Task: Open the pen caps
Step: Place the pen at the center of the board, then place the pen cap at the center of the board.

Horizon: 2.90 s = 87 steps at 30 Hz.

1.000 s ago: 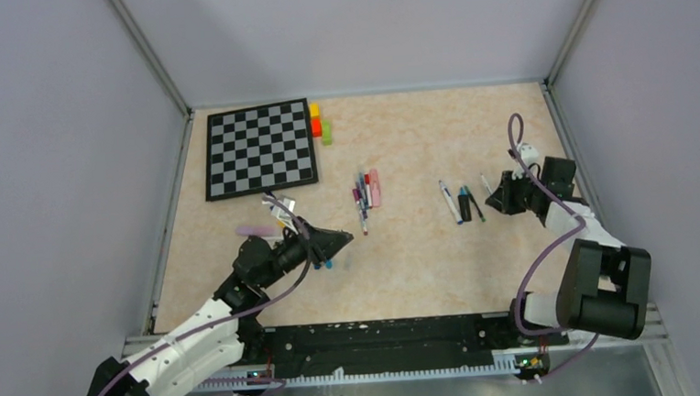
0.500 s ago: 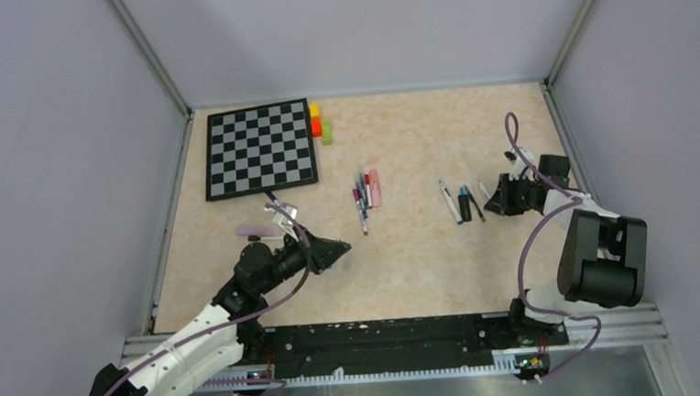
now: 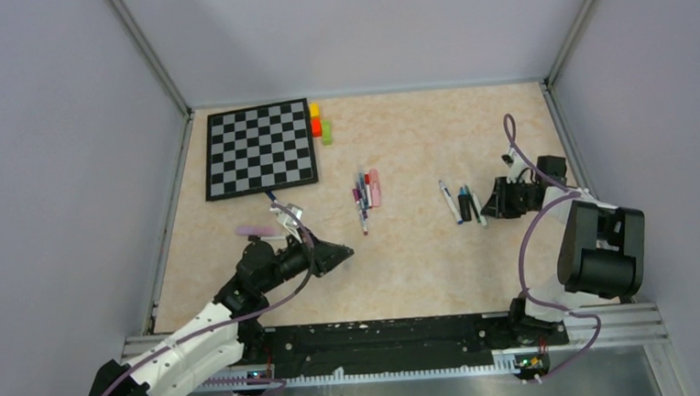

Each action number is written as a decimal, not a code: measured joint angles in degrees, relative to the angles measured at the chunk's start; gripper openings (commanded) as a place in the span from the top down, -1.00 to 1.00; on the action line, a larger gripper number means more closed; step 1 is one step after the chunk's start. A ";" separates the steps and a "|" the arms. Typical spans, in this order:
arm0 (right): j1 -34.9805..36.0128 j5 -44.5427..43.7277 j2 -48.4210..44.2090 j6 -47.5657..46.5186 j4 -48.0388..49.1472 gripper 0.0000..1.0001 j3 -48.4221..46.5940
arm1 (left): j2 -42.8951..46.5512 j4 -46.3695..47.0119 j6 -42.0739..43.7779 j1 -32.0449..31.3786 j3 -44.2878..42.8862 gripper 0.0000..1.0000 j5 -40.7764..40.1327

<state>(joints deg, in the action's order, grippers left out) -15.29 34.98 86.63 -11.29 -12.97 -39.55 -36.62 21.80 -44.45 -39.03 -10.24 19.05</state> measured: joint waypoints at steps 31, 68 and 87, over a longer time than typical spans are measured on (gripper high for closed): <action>-0.76 0.52 -11.10 -9.14 -9.46 0.21 -4.46 | -22.91 -27.56 7.34 -8.17 -19.17 0.96 -5.09; -0.76 2.62 -20.90 -14.05 -10.78 0.14 -2.43 | -46.16 -46.34 14.95 -11.61 -38.88 0.04 -21.18; -0.76 3.89 -21.79 -14.69 -11.06 0.13 -2.43 | -50.31 -37.13 14.29 -2.49 -46.34 -0.56 -26.38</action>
<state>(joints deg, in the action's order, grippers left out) -16.05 38.87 64.84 -25.98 -24.03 -41.98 -86.94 -15.33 -30.15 -41.52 -56.58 -7.33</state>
